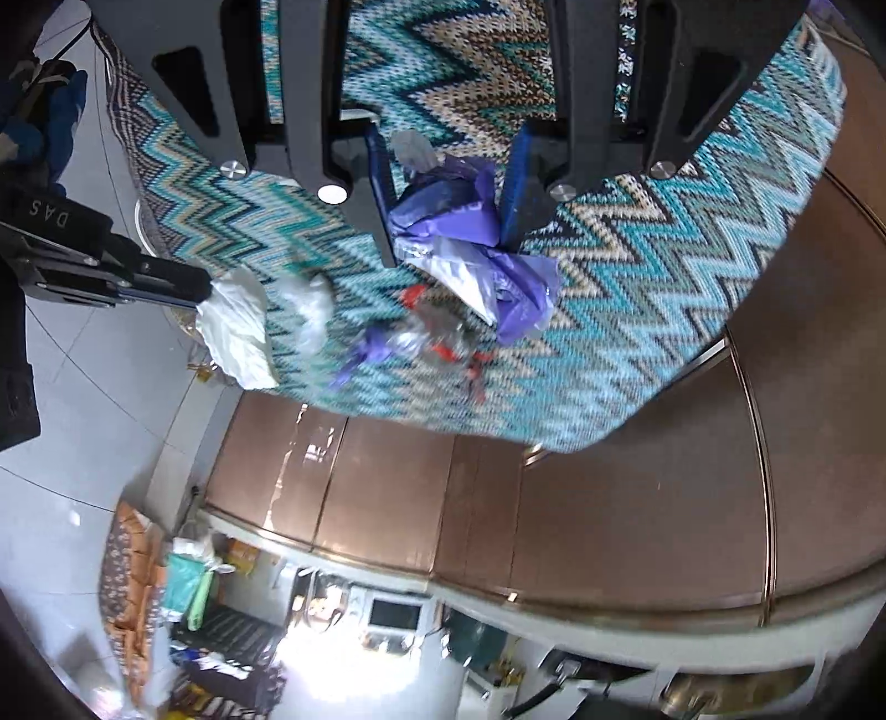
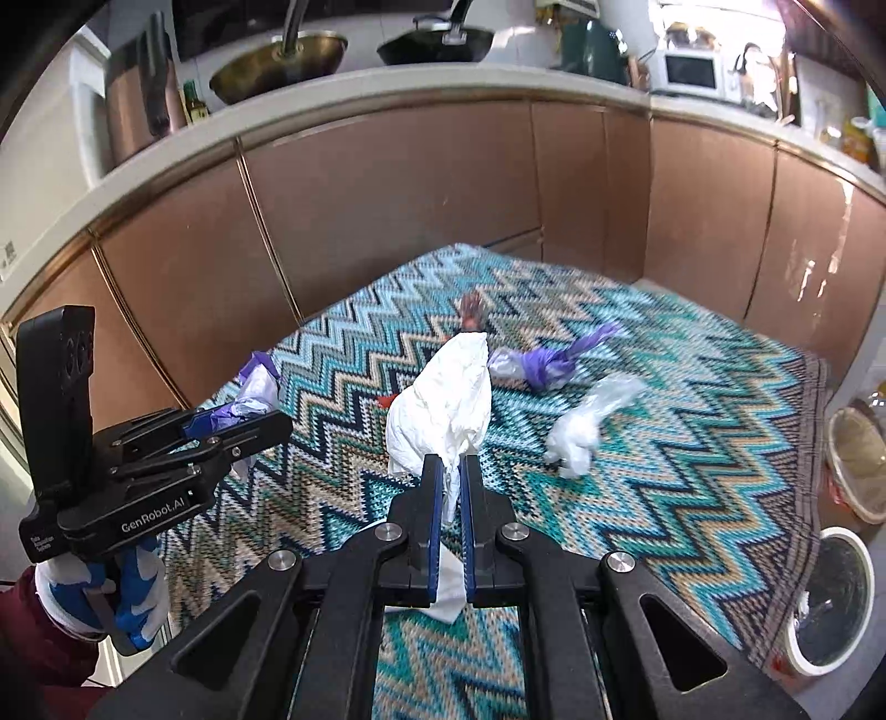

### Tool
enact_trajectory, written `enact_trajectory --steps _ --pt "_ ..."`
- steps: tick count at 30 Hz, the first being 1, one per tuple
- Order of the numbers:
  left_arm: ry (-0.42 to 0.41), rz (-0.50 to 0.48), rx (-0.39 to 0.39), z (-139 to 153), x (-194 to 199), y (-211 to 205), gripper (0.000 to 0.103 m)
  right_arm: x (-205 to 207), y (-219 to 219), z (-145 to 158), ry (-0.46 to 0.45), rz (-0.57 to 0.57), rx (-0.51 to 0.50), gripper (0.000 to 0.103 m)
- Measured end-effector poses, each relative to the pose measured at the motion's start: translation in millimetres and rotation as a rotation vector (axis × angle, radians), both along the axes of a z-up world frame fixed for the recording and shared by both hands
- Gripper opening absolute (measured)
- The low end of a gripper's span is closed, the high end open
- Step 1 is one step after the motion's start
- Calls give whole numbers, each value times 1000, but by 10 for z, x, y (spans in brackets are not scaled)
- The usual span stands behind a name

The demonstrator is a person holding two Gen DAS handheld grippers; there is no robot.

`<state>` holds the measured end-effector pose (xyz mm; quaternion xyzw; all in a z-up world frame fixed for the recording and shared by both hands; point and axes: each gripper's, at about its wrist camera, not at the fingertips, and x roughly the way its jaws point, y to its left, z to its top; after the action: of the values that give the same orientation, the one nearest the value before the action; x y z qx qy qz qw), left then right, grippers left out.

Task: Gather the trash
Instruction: 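Carry the purple bag and the tissue over the white bin with both tools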

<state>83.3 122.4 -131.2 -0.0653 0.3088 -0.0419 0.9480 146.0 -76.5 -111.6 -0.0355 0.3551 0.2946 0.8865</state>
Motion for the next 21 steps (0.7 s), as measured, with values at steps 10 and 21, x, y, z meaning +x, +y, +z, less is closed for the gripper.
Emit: enact_trajectory --steps 10,21 --pt "-104 -67 81 451 -267 -439 32 -423 -466 280 -86 -92 33 6" --pt "-154 -173 170 733 -228 -1133 32 -581 -1074 391 -135 -188 93 6"
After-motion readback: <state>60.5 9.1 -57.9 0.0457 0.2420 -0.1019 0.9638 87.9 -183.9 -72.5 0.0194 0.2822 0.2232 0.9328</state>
